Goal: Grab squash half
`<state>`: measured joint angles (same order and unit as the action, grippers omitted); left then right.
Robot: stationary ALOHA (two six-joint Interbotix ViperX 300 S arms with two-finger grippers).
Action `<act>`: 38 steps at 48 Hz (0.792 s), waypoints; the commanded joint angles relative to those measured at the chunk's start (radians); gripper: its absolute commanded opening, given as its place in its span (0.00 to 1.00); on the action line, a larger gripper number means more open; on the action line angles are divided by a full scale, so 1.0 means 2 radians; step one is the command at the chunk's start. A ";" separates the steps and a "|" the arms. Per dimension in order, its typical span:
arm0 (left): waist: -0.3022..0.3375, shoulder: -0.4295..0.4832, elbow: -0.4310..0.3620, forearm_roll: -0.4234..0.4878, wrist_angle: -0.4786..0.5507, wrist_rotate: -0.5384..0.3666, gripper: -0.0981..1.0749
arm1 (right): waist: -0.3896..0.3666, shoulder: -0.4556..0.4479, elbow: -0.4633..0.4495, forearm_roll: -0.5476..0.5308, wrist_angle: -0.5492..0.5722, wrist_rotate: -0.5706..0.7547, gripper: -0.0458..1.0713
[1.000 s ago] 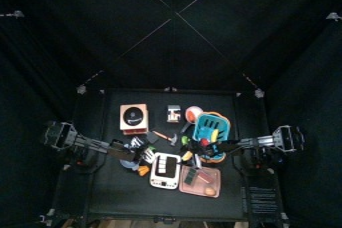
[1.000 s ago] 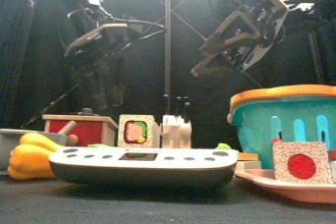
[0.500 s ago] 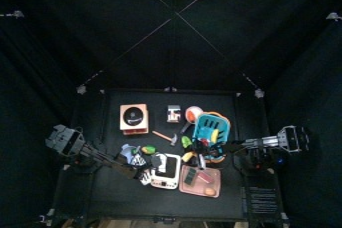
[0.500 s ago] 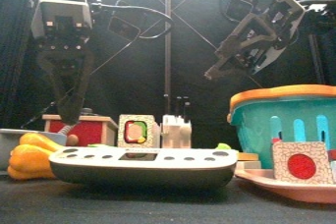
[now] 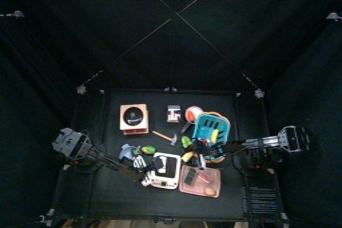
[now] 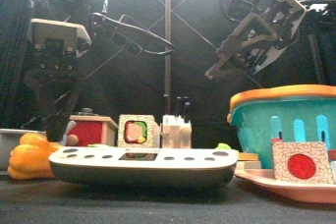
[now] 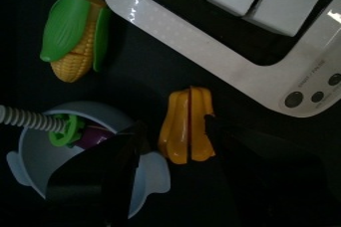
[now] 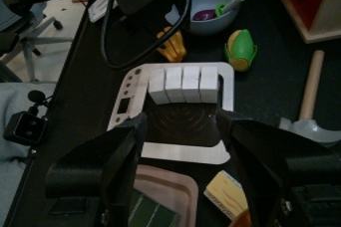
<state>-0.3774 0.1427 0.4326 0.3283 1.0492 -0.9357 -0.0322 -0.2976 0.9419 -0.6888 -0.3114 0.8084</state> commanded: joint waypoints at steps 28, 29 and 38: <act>0.004 0.012 0.001 -0.034 -0.030 0.001 0.84 | 0.001 -0.012 -0.006 0.000 -0.002 -0.001 0.85; 0.004 0.012 0.002 -0.037 -0.031 0.001 0.84 | 0.001 -0.012 -0.007 0.000 -0.002 -0.001 0.85; 0.005 0.013 0.012 -0.044 -0.036 0.000 0.84 | 0.001 -0.012 -0.006 -0.001 -0.002 -0.002 0.85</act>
<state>-0.3712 0.1764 0.4633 0.2408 0.9802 -0.9342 -0.0322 -0.2976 0.9419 -0.6903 -0.3114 0.8069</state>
